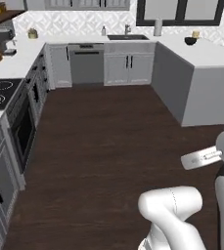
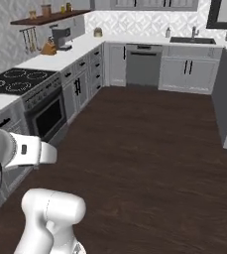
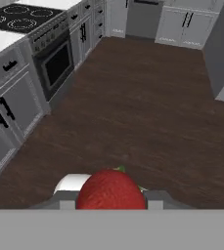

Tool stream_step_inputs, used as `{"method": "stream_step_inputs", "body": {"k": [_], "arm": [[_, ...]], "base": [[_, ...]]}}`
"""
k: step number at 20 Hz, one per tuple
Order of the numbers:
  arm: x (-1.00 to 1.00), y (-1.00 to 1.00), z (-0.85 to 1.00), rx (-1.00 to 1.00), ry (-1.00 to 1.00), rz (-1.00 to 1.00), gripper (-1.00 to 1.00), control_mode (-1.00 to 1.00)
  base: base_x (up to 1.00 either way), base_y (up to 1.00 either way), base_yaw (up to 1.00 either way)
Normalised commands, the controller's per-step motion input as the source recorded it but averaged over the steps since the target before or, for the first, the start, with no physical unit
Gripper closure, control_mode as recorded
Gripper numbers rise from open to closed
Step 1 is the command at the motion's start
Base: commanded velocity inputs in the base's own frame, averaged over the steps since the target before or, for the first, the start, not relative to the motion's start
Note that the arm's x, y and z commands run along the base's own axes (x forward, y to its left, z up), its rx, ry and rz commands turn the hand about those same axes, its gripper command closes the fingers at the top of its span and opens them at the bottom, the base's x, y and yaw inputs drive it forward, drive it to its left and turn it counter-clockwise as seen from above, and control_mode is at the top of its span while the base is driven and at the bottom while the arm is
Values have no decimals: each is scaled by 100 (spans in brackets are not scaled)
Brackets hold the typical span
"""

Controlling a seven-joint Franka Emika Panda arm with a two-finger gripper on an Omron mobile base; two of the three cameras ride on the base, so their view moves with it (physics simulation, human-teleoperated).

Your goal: Take the strawberry from the fridge and place it on top of the pancake, located on the dining counter.

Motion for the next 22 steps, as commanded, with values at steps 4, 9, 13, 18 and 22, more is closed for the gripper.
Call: {"method": "stream_step_inputs", "body": {"k": [4, 9, 13, 18, 22], "arm": [[0, 0, 0, 0, 0, 0, 100, 100], [0, 0, 0, 0, 0, 0, 100, 100], [0, 0, 0, 0, 0, 0, 100, 100], [0, 0, 0, 0, 0, 0, 100, 100], [0, 0, 0, 0, 0, 0, 100, 100]], "base": [[100, 1, -43], [100, -16, -30], [100, -52, -37], [98, -96, -38], [73, -94, -50]]}}
